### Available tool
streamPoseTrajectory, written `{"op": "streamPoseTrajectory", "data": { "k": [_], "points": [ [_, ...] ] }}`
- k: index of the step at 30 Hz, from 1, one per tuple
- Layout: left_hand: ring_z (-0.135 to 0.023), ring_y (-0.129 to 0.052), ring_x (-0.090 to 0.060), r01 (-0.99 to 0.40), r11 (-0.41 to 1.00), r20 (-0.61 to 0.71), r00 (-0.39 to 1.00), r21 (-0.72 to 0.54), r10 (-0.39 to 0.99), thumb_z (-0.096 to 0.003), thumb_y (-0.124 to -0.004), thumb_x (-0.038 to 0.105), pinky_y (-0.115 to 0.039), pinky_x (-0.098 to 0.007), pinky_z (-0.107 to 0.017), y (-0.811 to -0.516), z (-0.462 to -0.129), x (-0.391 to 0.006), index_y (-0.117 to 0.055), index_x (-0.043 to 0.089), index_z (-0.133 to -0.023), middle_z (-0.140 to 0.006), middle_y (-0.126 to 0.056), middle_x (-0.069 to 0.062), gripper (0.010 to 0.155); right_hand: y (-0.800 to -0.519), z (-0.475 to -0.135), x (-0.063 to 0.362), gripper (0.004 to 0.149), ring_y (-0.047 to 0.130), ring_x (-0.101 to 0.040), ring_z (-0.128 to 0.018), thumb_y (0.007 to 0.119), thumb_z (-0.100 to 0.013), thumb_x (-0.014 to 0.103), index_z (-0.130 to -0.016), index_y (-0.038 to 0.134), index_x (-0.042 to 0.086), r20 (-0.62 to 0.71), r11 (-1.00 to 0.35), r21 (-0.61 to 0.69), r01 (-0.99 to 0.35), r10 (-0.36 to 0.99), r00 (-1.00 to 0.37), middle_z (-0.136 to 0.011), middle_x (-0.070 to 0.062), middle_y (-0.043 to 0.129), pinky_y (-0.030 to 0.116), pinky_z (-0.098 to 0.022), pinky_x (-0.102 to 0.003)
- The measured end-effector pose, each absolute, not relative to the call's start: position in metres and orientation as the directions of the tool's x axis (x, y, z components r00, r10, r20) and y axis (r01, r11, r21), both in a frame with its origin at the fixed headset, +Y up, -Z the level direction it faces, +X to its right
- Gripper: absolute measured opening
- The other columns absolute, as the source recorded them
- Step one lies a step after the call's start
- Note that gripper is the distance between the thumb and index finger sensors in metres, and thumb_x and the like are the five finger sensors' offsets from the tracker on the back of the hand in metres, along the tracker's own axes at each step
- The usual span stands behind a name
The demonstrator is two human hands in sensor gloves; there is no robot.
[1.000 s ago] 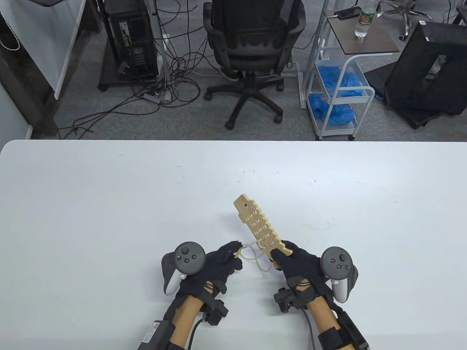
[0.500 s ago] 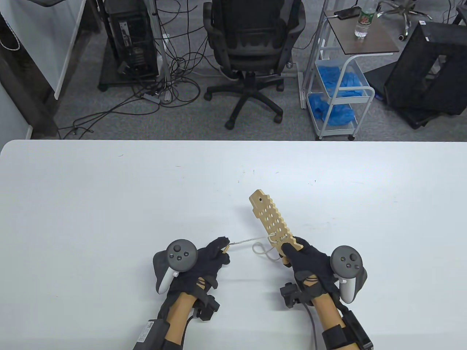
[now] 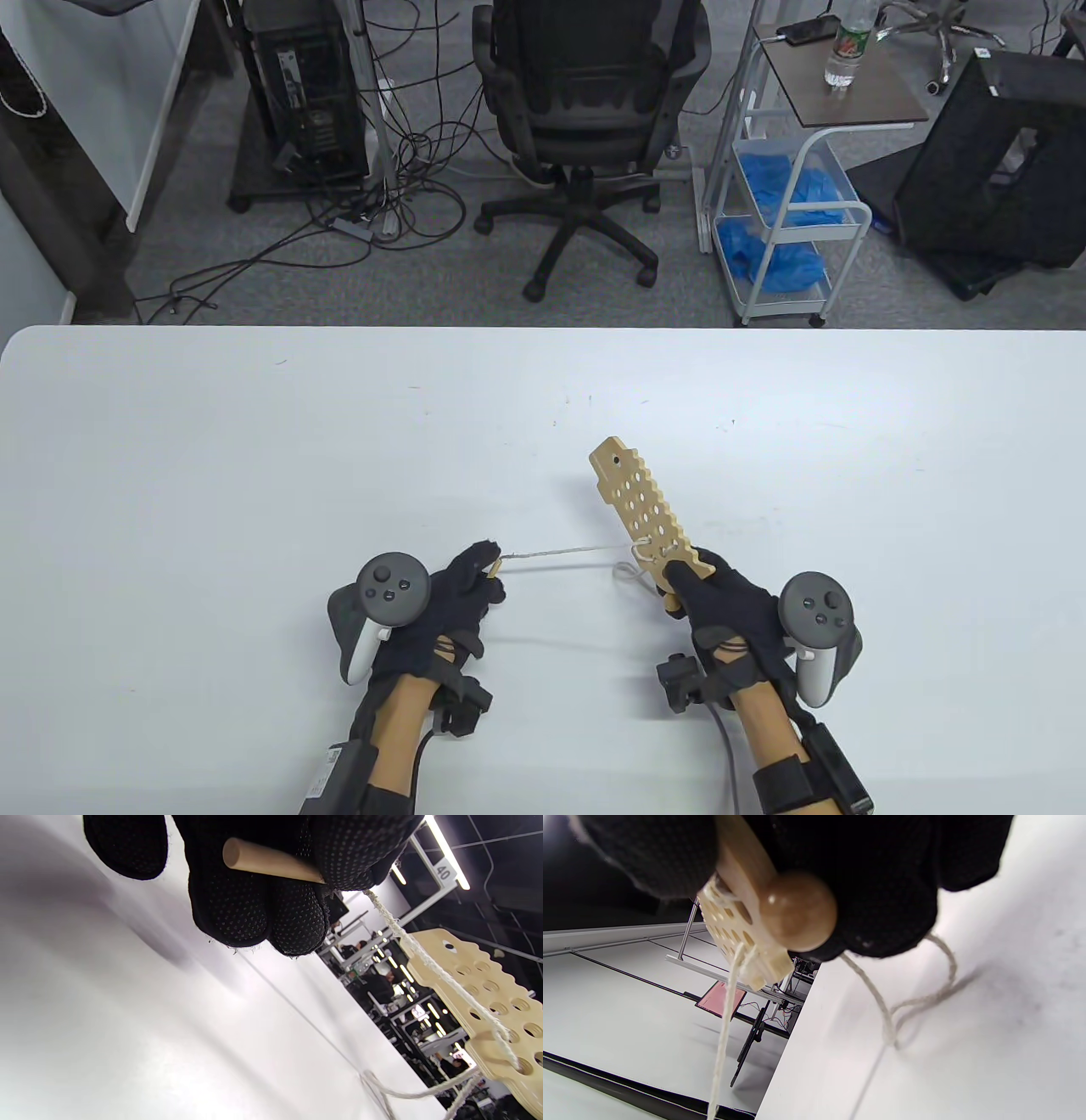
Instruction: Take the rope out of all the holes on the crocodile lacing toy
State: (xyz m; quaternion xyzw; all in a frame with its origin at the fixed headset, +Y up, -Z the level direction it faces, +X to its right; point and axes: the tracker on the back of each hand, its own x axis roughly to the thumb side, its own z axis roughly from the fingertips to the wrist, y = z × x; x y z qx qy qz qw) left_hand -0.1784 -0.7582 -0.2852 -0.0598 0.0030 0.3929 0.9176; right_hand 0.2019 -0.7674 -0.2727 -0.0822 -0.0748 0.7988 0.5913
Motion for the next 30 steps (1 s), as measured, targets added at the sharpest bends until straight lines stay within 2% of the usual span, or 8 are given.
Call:
{"op": "streamPoseTrajectory", "data": {
  "k": [6, 12, 24, 30],
  "points": [
    [-0.063, -0.1, -0.02, -0.733, 0.676, -0.081, 0.68, -0.076, 0.729, -0.0491, -0.079, 0.037, -0.073, -0.059, -0.064, -0.759, -0.286, -0.187, -0.072, 0.028, -0.105, -0.081, -0.102, 0.003, 0.057, -0.767, -0.273, 0.207, 0.048, 0.099, -0.04, -0.043, 0.086, -0.039, 0.035, -0.076, 0.085, 0.005, -0.057, -0.272, -0.242, -0.931, 0.962, -0.267, -0.062, -0.024, 0.098, 0.073, -0.049, -0.065],
    [-0.064, -0.1, -0.019, -0.745, 0.665, -0.091, 0.667, -0.056, 0.74, -0.0493, -0.079, 0.035, -0.073, -0.059, -0.064, -0.759, -0.286, -0.192, -0.07, 0.028, -0.106, -0.083, -0.101, 0.003, 0.057, -0.771, -0.272, 0.215, 0.048, 0.099, -0.04, -0.043, 0.086, -0.039, 0.035, -0.076, 0.085, 0.005, -0.086, -0.192, -0.284, -0.94, 0.981, -0.175, -0.062, -0.024, 0.098, 0.073, -0.049, -0.065],
    [-0.063, -0.1, -0.017, -0.788, 0.616, -0.122, 0.613, -0.016, 0.781, -0.0499, -0.078, 0.032, -0.075, -0.057, -0.064, -0.76, -0.286, -0.204, -0.065, 0.029, -0.108, -0.087, -0.098, 0.003, 0.059, -0.773, -0.271, 0.23, 0.048, 0.099, -0.039, -0.043, 0.085, -0.04, 0.036, -0.076, 0.085, 0.005, -0.125, -0.117, -0.351, -0.929, 0.989, -0.077, -0.062, -0.024, 0.098, 0.073, -0.048, -0.065],
    [-0.059, -0.105, -0.013, -0.812, 0.584, -0.137, 0.577, 0.006, 0.805, -0.0497, -0.078, 0.032, -0.078, -0.053, -0.064, -0.76, -0.287, -0.211, -0.052, 0.03, -0.112, -0.092, -0.092, 0.004, 0.067, -0.776, -0.27, 0.238, 0.048, 0.099, -0.039, -0.043, 0.085, -0.04, 0.036, -0.076, 0.084, 0.005, -0.146, -0.058, -0.39, -0.919, 0.989, -0.001, -0.063, -0.024, 0.098, 0.073, -0.048, -0.064]
  ]
}}
